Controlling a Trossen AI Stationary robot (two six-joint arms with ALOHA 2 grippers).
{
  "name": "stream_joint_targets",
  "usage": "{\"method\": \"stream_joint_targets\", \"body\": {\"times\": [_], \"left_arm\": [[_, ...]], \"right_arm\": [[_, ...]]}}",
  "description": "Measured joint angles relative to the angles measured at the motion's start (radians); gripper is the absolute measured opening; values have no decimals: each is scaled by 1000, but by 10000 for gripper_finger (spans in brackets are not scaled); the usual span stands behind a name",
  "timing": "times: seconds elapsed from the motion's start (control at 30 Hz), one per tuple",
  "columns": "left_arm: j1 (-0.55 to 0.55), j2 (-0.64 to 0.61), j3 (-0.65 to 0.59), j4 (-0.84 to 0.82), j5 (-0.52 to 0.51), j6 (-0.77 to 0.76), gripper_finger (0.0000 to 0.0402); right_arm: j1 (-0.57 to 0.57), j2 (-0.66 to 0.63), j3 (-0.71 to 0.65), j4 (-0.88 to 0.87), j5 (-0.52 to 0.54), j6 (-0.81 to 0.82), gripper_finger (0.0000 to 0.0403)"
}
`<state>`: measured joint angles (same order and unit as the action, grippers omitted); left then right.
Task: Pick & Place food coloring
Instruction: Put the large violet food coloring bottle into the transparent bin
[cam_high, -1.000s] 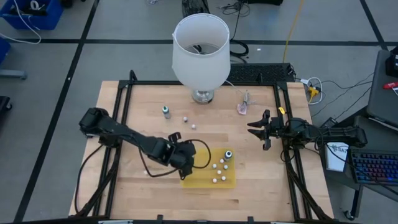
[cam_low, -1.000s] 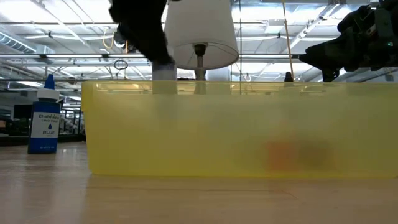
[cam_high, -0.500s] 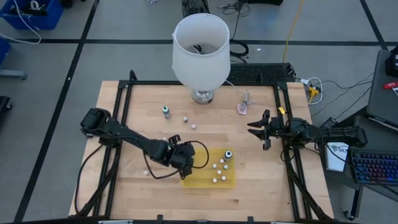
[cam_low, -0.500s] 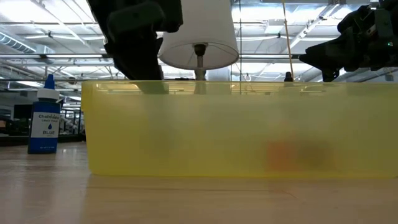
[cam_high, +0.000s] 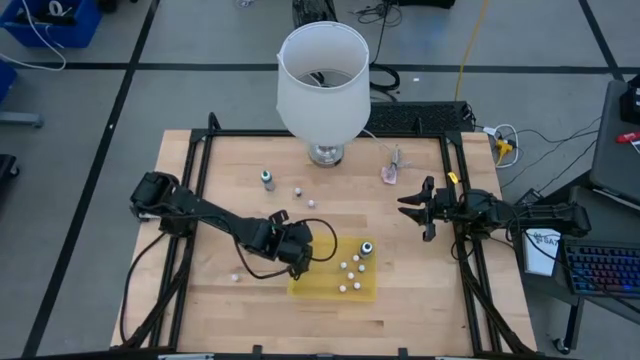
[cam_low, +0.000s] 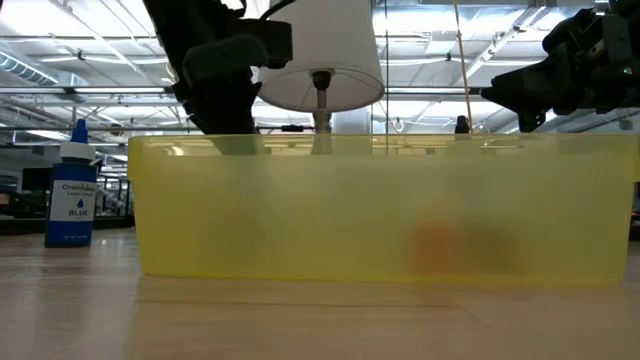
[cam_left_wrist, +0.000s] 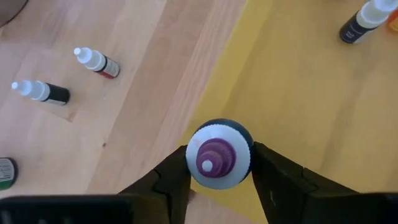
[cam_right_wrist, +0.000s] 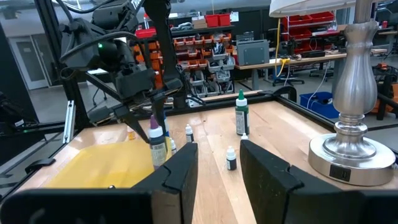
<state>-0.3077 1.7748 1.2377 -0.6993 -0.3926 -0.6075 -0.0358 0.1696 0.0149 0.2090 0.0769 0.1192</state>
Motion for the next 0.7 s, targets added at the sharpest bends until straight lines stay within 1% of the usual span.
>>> {"method": "stream_joint_targets", "body": {"times": [0.17,0.33,0.5,0.7], "left_arm": [[0,0,0,4,21,-4,190],[0,0,0,25,47,3,206],[0,-18,30,21,63,35,203],[1,-62,77,15,59,119,191]], "right_arm": [[0,0,0,0,0,0,112],[0,0,0,0,0,0,112],[0,0,0,0,0,0,112],[0,0,0,0,0,0,112]]}}
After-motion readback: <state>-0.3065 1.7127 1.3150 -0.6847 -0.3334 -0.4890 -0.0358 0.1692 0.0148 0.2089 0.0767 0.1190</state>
